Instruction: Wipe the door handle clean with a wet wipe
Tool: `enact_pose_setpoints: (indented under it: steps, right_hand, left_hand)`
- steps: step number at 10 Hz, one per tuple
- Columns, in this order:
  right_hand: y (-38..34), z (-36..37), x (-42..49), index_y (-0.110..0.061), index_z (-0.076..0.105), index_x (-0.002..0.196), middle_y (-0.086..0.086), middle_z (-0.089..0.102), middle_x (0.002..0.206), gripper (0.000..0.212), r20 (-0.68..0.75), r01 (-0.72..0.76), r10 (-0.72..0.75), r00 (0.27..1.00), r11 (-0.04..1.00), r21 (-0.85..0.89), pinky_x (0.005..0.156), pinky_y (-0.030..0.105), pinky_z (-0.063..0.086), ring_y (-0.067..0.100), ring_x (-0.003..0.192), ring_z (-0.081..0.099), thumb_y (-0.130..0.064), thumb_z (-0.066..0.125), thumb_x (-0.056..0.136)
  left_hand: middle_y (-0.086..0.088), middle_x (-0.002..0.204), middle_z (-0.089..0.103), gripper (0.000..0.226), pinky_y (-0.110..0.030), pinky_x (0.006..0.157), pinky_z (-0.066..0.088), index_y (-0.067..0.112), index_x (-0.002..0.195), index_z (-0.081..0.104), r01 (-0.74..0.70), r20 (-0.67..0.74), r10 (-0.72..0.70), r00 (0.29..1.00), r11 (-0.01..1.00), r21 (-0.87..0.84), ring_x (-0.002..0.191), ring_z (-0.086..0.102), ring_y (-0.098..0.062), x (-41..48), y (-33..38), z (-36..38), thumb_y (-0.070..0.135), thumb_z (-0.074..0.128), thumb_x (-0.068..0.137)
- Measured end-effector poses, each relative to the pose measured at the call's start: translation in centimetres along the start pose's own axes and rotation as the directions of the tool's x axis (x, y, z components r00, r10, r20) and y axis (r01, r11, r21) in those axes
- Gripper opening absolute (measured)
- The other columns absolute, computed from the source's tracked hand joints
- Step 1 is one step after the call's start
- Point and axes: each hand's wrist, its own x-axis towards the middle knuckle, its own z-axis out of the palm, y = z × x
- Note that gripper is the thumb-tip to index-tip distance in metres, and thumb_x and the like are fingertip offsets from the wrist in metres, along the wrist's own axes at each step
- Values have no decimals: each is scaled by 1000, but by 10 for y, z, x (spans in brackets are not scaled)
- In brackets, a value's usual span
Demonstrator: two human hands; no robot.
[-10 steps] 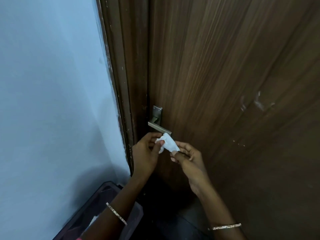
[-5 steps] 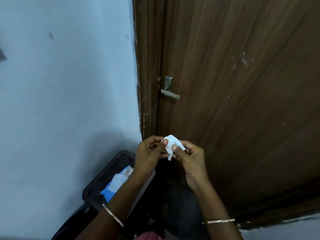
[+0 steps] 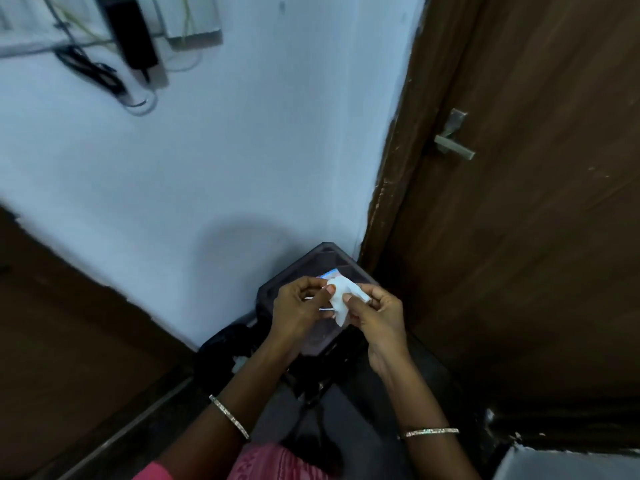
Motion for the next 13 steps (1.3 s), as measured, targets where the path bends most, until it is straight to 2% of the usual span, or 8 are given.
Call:
enact_pose_setpoints:
  steps: [2,5,7,9,10,11,12,13]
  right_hand:
    - [45,78,-37,-23,76,81,5,79,85,24,58,-65,72,996,991,-117,75,40,64,29,85,76,0,76,80]
    - [110,187,-94,-6,72,86,24,75,87,18,64,-145,162,985,967,-207,77,51,60,32,77,70,12,71,81]
    - [180,237,-94,3,74,93,18,73,81,11,26,-267,283,959,928,-258,54,18,52,11,58,65,9,69,85]
    - [246,272,-44,8,74,102,25,75,94,20,-93,-347,338,937,855,-386,68,29,54,24,78,66,7,71,82]
    - [281,290,-3,1,77,103,23,76,100,23,-100,-375,374,922,795,-477,80,39,60,31,86,71,0,75,80]
    - [312,303,39,1,76,105,25,76,101,25,-119,-426,427,896,755,-498,90,50,58,40,96,72,1,73,81]
    - [342,311,73,4,70,113,16,71,95,26,-2,-511,565,825,746,-427,97,49,56,33,92,68,8,64,88]
    - [360,311,97,-18,61,91,1,55,82,29,13,-570,622,783,726,-385,89,38,56,16,73,58,10,52,95]
  left_hand:
    - [-16,89,77,14,-36,73,62,1,98,71,114,-131,-118,984,993,-40,80,75,-25,-17,-27,-97,11,72,88]
    - [-18,92,74,16,-30,68,62,-1,104,70,258,-210,-252,945,966,4,74,71,-22,-35,-63,-237,6,70,89]
    - [-25,103,72,24,-31,69,63,-6,113,68,383,-267,-354,896,921,65,78,70,-26,-16,-114,-304,6,67,91]
    - [-28,104,70,27,-31,66,61,-7,115,67,527,-309,-482,820,846,79,79,70,-31,38,-177,-336,7,66,93]
    - [-26,108,69,29,-45,83,59,-7,117,67,563,-351,-505,788,822,82,97,68,-40,72,-210,-349,9,65,93]
    - [-21,94,67,28,-51,90,56,-6,115,69,591,-405,-517,754,803,76,86,65,-34,100,-233,-362,11,65,93]
    - [-19,88,65,26,-52,90,55,-5,113,68,607,-424,-531,734,793,56,78,60,-31,121,-255,-374,13,63,95]
    - [-21,82,62,24,-48,83,55,-5,112,68,616,-432,-534,727,785,66,68,56,-29,133,-271,-382,12,61,96]
